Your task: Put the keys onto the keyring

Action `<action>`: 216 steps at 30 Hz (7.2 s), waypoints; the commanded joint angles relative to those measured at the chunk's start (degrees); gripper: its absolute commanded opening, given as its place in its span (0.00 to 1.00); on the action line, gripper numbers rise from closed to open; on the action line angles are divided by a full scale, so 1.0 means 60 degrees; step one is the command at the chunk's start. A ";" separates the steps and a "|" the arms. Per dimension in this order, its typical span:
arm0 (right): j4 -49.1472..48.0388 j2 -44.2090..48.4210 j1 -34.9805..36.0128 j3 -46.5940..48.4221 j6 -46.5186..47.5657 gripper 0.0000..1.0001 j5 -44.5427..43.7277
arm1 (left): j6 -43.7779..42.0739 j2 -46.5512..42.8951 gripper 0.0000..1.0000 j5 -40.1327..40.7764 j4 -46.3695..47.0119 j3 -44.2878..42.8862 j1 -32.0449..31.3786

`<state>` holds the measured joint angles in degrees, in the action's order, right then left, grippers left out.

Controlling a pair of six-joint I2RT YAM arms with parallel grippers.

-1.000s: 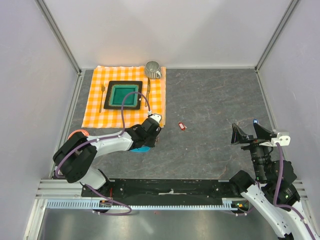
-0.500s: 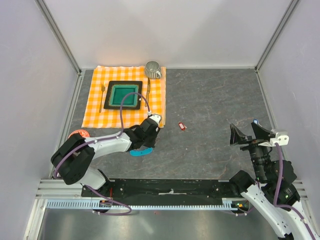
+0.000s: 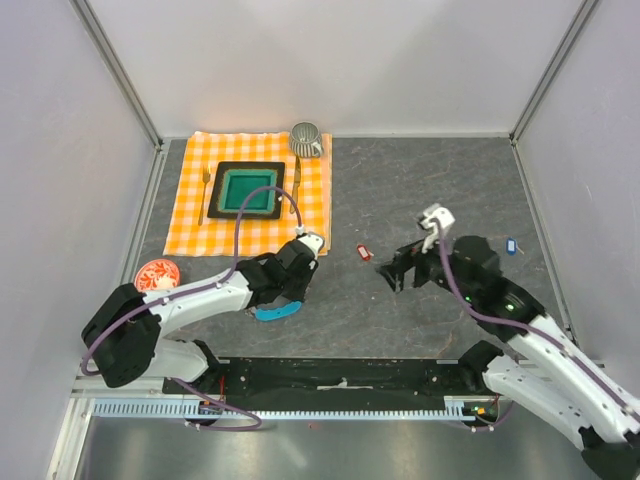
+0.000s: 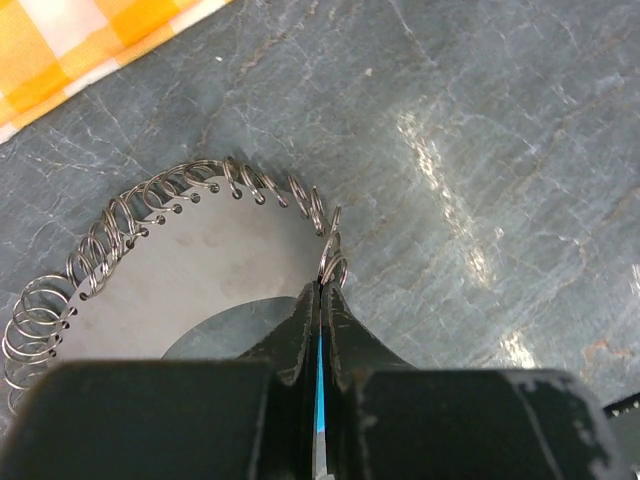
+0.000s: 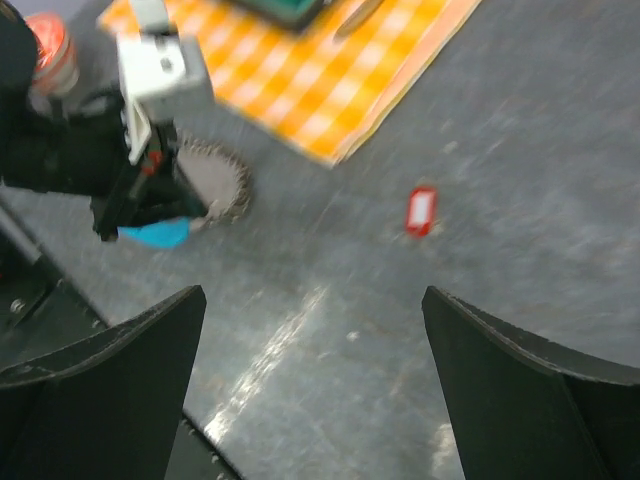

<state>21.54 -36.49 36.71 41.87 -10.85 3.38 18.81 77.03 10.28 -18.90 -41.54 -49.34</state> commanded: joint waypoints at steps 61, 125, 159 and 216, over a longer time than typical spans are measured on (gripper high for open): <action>-0.2916 0.1585 0.0049 -0.3843 -0.1561 0.98 -0.0855 | 0.2987 0.0126 0.43 0.2754 -0.0004 -0.0406 -0.1664; -0.2404 0.1571 0.0049 -0.3711 -0.1502 0.98 -0.1017 | 0.1158 0.3447 0.02 0.2110 -0.4159 -0.3607 -0.1591; -0.2271 0.1599 0.0034 -0.3711 -0.1458 0.98 -0.0958 | -0.1376 0.4651 0.02 -0.0674 -0.3765 -0.4635 -0.0976; -0.2579 0.1233 0.0049 -0.3784 -0.1414 0.98 -0.0593 | -0.0660 0.1723 0.20 -0.1568 0.0116 -0.1019 0.0636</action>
<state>8.88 -29.26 36.91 17.41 -20.10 -1.69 12.36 92.44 -0.47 -21.85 -50.89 -45.71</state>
